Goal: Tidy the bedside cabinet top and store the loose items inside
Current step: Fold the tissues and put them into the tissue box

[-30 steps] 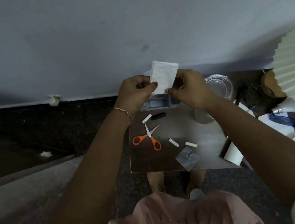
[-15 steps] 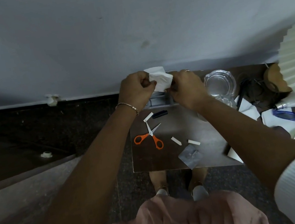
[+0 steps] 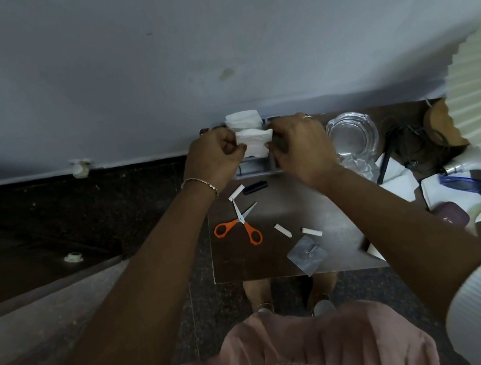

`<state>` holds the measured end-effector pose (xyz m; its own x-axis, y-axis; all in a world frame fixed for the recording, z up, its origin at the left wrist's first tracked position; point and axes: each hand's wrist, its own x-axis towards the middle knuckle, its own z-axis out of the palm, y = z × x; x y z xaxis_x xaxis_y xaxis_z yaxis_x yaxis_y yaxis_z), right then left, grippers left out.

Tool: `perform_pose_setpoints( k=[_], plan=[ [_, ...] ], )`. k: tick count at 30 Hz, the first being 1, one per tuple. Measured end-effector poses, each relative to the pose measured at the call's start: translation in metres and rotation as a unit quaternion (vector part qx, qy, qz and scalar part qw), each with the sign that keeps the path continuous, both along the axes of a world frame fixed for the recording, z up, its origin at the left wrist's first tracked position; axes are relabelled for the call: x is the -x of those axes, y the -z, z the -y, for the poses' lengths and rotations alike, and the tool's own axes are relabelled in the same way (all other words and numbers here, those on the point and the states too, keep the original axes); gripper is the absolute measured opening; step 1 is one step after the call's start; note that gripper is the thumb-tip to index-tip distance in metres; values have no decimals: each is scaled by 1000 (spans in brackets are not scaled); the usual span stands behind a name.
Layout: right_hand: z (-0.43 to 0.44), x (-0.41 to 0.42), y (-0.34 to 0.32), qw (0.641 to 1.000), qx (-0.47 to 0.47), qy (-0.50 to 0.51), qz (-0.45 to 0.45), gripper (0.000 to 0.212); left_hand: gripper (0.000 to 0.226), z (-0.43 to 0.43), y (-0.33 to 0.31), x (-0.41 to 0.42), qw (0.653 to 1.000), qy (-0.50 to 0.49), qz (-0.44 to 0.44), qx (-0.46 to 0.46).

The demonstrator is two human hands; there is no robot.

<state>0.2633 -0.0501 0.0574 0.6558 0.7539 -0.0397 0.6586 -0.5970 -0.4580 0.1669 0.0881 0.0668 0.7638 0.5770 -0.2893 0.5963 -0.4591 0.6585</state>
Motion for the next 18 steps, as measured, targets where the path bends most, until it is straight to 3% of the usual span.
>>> perform_pose_setpoints(
  k=[7,13,18],
  plan=[
    [0,4,-2,1000,-19,5,6,26,8,1,3,3,999,-30,30,-12],
    [-6,6,2,998,35,4,42,21,14,0,9,9,1000,-19,-6,-6],
    [-3,11,0,999,16,26,33,17,6,2,5,9,999,-19,33,4]
  ],
)
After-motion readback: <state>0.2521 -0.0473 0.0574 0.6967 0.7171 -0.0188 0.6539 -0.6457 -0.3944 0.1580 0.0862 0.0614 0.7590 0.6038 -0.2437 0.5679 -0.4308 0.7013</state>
